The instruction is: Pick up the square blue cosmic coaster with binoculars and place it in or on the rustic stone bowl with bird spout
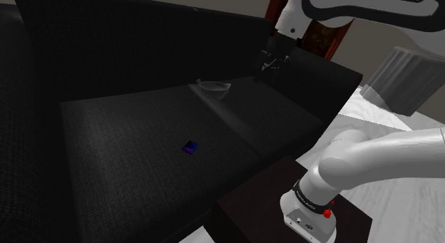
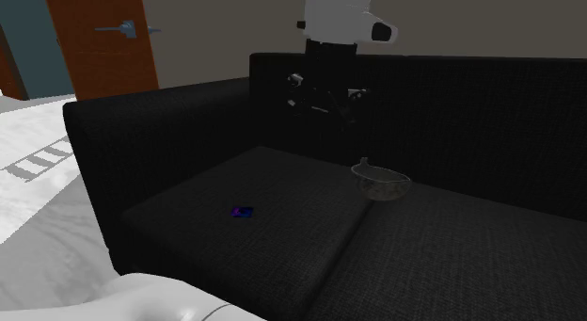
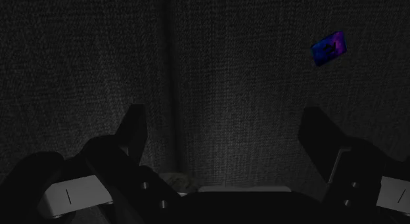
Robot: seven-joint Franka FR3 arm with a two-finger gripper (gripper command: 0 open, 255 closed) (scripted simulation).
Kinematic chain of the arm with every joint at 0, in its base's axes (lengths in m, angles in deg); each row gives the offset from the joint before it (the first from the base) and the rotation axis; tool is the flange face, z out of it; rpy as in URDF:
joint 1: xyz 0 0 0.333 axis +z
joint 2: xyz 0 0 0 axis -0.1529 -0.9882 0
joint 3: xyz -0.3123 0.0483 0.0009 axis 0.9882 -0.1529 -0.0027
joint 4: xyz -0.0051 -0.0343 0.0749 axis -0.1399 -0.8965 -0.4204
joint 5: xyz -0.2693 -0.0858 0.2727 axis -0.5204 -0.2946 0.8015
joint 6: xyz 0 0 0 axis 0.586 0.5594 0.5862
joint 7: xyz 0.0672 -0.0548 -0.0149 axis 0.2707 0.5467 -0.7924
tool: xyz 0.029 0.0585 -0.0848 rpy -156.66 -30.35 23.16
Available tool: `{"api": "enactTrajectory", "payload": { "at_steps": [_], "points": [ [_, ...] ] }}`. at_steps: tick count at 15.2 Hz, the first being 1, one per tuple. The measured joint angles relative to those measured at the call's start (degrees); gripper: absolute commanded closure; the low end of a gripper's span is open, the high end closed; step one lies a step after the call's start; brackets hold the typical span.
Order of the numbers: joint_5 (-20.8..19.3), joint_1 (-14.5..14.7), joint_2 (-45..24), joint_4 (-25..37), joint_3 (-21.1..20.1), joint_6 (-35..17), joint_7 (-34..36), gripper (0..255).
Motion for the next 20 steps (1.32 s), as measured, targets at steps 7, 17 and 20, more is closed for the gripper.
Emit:
{"api": "enactTrajectory", "payload": {
  "at_steps": [7, 17, 20],
  "points": [
    [1.7, 2.6, -4.8, -2.1, -4.8, -6.8, 2.0, 0],
    [2.7, 6.7, -18.7, -4.2, -14.2, -22.3, 6.2, 0],
    [1.9, 7.6, -23.7, -3.7, -17.0, -26.6, 7.9, 0]
  ]
}}
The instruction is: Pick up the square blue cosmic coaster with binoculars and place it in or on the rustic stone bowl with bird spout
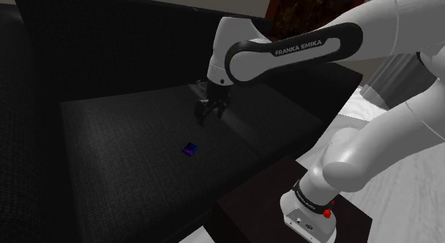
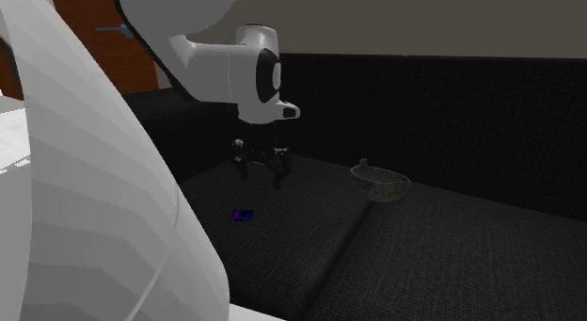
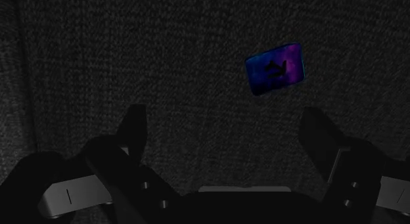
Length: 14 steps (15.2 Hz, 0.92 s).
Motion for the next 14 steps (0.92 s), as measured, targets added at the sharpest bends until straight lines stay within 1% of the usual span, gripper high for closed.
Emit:
{"api": "enactTrajectory", "payload": {
  "at_steps": [3, 6, 7, 14],
  "points": [
    [-1.6, 0.7, -5.4, 1.4, -2.7, -3.6, 2.3, 0],
    [-4.2, 1.3, -11.3, 2.7, -5.1, -7.5, 4.9, 0],
    [-5.1, 1.5, -13.1, 3.8, -5.7, -8.0, 5.9, 0],
    [-7.9, 1.8, -18.5, 3.0, -6.6, -13.7, 8.3, 0]
  ]
}}
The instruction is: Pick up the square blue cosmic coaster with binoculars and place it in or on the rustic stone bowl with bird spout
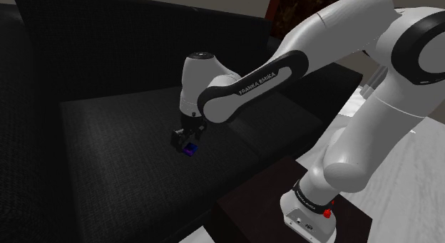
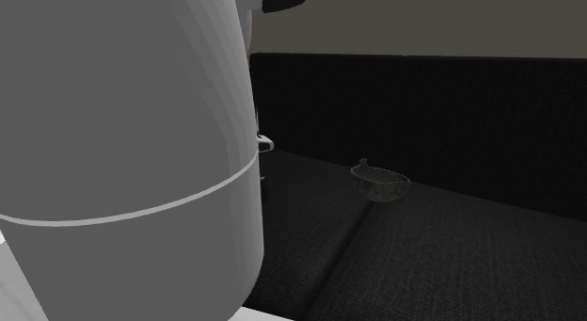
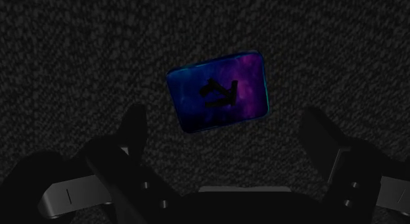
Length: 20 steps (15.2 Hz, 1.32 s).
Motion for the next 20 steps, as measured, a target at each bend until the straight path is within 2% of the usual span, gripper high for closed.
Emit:
{"api": "enactTrajectory", "payload": {
  "at_steps": [7, 8, 20],
  "points": [
    [-0.5, -0.1, -0.9, -0.5, 0.1, -1.4, 0.2, 0],
    [-0.5, -0.1, -0.9, -0.5, 0.1, -1.4, 0.2, 255],
    [-0.2, -0.1, -0.3, -0.1, 0.1, -0.5, -0.1, 255]
  ]
}}
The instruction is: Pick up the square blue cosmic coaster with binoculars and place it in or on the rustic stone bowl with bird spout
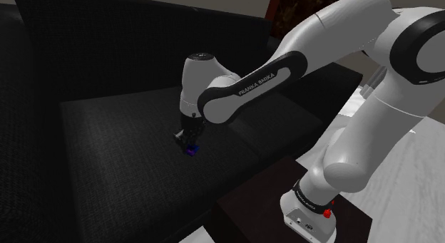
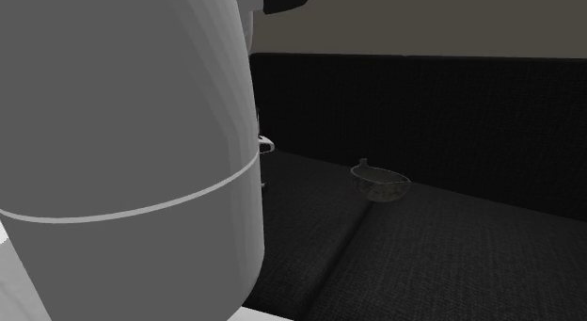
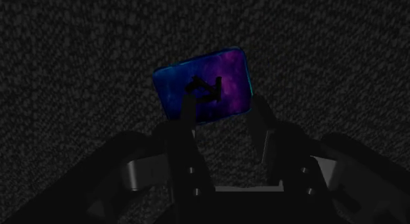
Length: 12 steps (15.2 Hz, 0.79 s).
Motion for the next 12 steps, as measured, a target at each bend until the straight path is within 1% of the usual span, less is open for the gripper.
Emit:
{"api": "enactTrajectory", "payload": {
  "at_steps": [2, 3, 4, 5, 7, 8, 10, 12],
  "points": [
    [0.6, 0.0, 1.2, 0.4, 0.0, 1.4, -0.4, 255],
    [0.6, 0.0, 1.2, 0.4, 0.0, 1.4, -0.4, 0],
    [0.6, 0.0, 1.2, 0.4, 0.0, 1.4, -0.4, 0],
    [1.1, 0.1, 2.4, -0.4, 0.0, 1.8, -3.0, 0],
    [2.4, 0.5, 5.9, -2.3, 0.8, 3.2, -13.7, 0],
    [2.6, 0.7, 6.5, -2.9, 0.9, 3.1, -16.5, 0],
    [2.5, 0.9, 6.4, -3.9, 1.0, 2.0, -18.4, 0],
    [1.9, 0.8, 5.2, -4.3, 0.9, 0.4, -18.5, 0]
  ]
}}
